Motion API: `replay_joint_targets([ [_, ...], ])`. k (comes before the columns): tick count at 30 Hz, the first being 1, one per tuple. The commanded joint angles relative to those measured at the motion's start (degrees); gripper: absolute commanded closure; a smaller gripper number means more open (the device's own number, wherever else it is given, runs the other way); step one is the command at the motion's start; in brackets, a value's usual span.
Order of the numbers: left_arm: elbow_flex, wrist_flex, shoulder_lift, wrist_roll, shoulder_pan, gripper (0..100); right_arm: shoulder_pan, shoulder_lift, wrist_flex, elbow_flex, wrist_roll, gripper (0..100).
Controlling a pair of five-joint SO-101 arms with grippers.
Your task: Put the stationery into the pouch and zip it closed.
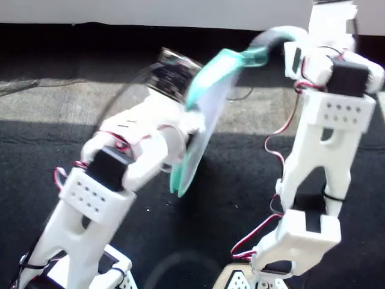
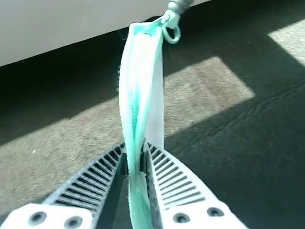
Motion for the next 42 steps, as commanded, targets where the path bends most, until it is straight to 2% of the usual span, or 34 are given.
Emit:
replay_joint_targets([
  [1, -4.7, 0.53, -1.1, -2.37, -5.32, 99, -4.0, -4.09, 3.03, -5.41, -0.79, 77.7],
  [6, -9.36, 0.53, -1.1, -6.59, -10.95, 99, -7.69, -5.85, 5.58, -8.4, -0.88, 77.6],
  [14, -14.37, 0.53, -1.01, -13.19, -14.73, 99, -7.52, -10.07, 12.0, -8.66, -0.79, 77.6],
  [22, -5.85, 2.11, 2.68, -23.3, -14.46, 99, -7.52, -17.36, 12.62, -8.04, -0.79, 77.8],
  [25, -5.23, 2.11, 4.79, -24.18, -15.16, 99, -7.52, -19.74, 12.62, -8.04, -0.7, 77.8],
  [31, -6.37, 2.2, 3.56, -24.35, -22.37, 99, -7.52, -20.97, 12.62, -7.96, -0.7, 77.8],
  [35, -8.4, 2.2, 2.86, -27.43, -26.07, 99, -7.52, -20.79, 12.62, -7.96, -0.7, 77.8],
  [39, -8.04, 2.73, 3.3, -27.52, -25.98, 99, -7.52, -20.97, 12.62, -7.96, -0.7, 77.8],
  [42, -6.02, 2.99, 3.56, -27.25, -22.29, 99, -7.43, -21.41, 12.7, -7.96, -0.7, 77.8],
])
